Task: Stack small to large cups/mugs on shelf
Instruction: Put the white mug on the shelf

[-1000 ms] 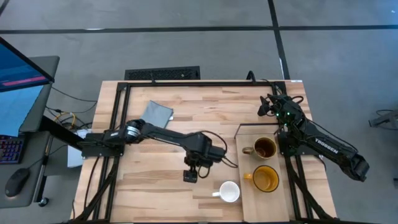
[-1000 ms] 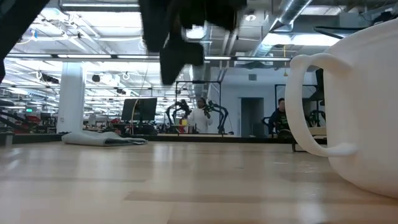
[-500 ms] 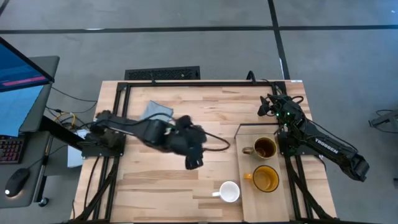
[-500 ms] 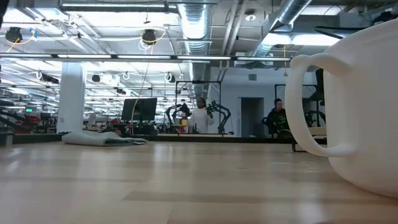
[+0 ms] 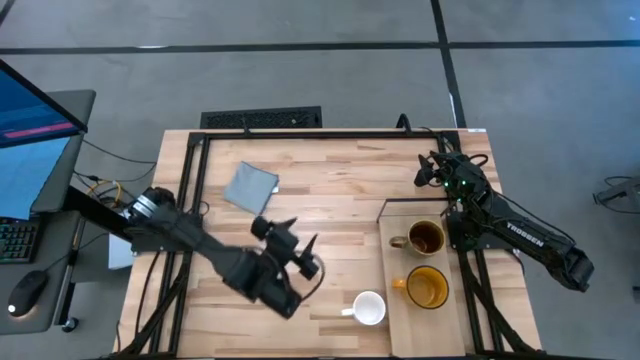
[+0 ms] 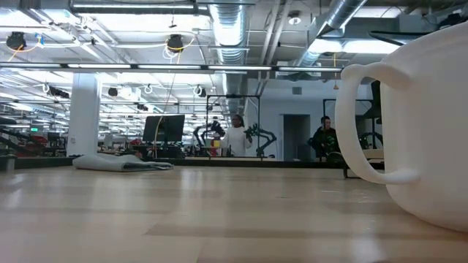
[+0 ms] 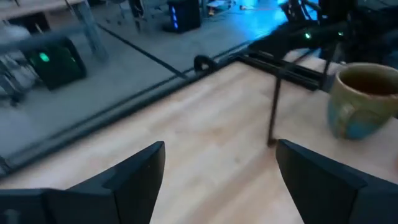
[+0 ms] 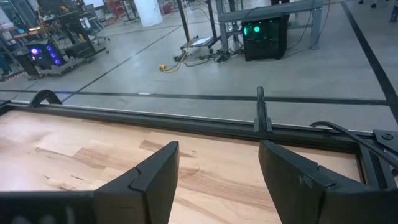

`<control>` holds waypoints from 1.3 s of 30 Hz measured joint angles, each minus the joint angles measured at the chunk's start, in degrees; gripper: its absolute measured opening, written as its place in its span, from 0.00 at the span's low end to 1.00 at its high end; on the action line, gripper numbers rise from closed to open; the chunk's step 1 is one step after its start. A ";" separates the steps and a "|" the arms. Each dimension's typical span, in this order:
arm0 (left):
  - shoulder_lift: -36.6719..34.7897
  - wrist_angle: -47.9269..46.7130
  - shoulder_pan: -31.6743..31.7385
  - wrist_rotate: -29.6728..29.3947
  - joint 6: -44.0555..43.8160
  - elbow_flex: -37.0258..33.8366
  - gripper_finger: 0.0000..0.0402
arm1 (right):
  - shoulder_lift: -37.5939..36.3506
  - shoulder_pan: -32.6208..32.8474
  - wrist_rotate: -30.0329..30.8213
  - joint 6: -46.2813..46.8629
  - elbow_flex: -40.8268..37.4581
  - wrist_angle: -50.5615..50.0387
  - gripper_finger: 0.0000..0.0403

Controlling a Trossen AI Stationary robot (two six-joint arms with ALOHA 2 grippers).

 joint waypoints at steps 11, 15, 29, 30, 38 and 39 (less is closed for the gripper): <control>0.02 60.02 -5.02 5.74 17.89 -22.63 0.74 | 0.00 0.00 0.02 -0.03 0.00 0.02 0.61; 0.59 88.25 -3.42 18.10 34.15 -29.50 0.74 | 0.00 0.00 0.02 -0.02 0.00 0.02 0.61; 4.39 94.04 0.42 30.96 44.68 -33.13 0.74 | 0.00 0.00 0.03 0.00 0.00 0.04 0.61; 4.36 94.00 0.61 32.63 45.26 -33.11 0.74 | 0.00 0.00 0.12 0.00 0.00 0.05 0.61; 4.11 92.54 1.15 39.02 41.43 -33.11 0.74 | 0.00 -0.01 0.24 0.02 -0.02 0.08 0.61; 4.11 92.24 1.08 39.61 40.65 -33.11 0.74 | 0.00 0.00 0.24 0.02 -0.02 0.07 0.61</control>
